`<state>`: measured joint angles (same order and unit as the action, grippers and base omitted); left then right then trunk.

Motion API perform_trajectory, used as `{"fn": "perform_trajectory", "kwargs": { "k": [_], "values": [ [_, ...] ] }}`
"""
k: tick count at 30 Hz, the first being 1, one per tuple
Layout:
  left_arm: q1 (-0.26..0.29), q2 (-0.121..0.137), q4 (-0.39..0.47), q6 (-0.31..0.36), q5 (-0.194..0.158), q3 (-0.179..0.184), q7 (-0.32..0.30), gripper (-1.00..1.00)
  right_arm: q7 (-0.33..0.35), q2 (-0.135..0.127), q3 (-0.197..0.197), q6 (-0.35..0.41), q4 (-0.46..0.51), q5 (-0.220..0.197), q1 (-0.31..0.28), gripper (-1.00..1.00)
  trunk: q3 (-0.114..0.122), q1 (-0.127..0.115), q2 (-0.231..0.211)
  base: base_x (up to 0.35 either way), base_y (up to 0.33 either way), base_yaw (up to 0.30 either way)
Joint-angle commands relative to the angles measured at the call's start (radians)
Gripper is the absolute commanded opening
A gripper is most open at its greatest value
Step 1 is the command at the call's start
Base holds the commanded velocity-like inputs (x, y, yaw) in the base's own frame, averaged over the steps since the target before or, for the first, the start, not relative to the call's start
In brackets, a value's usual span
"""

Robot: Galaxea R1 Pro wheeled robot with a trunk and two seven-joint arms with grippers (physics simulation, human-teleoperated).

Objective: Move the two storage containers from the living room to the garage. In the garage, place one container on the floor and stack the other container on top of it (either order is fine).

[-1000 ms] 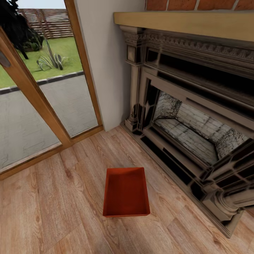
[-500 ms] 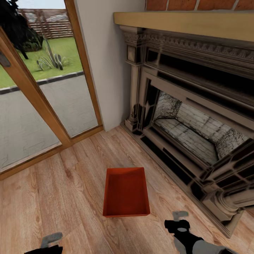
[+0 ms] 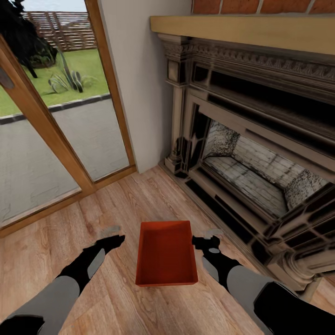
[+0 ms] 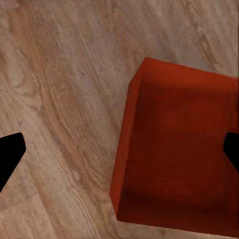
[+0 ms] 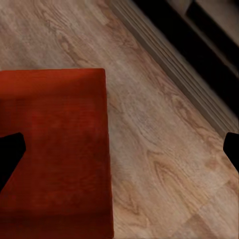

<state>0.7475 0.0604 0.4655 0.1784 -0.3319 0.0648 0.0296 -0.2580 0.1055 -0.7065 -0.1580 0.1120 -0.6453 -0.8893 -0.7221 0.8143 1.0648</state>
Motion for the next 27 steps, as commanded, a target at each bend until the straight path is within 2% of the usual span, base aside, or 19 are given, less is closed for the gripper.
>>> {"fn": "perform_trajectory", "kwargs": {
  "k": [1, 3, 7, 11, 27],
  "values": [
    [0.003, -0.028, -0.009, -0.048, 0.069, 0.041, 0.005, 1.0, 0.001, 0.005, -0.009, -0.002, -0.008, -0.006, 0.0, 1.0, -0.001, 0.0, 0.001, 0.0, 0.0, 0.0],
    [0.004, -0.043, -0.02, -0.062, 0.122, 0.056, 0.009, 1.0, 0.007, 0.006, -0.008, -0.005, -0.011, -0.005, 0.001, 1.0, -0.001, 0.0, 0.001, 0.0, 0.0, 0.0],
    [0.004, -0.085, -0.087, -0.07, 0.164, 0.067, 0.011, 1.0, 0.017, 0.017, -0.009, -0.007, -0.013, -0.006, 0.026, 1.0, -0.001, 0.0, 0.001, 0.0, 0.0, 0.0],
    [0.004, -0.097, -0.119, -0.077, 0.171, 0.068, 0.012, 1.0, 0.02, 0.022, -0.009, -0.006, -0.014, -0.007, 0.04, 1.0, -0.001, 0.0, 0.001, 0.0, 0.0, 0.0],
    [0.004, -0.103, -0.137, -0.086, 0.171, 0.064, 0.012, 1.0, 0.027, 0.026, -0.009, 0.002, -0.021, -0.007, 0.052, 1.0, -0.001, 0.0, 0.001, 0.0, 0.0, 0.0]
  ]
}}
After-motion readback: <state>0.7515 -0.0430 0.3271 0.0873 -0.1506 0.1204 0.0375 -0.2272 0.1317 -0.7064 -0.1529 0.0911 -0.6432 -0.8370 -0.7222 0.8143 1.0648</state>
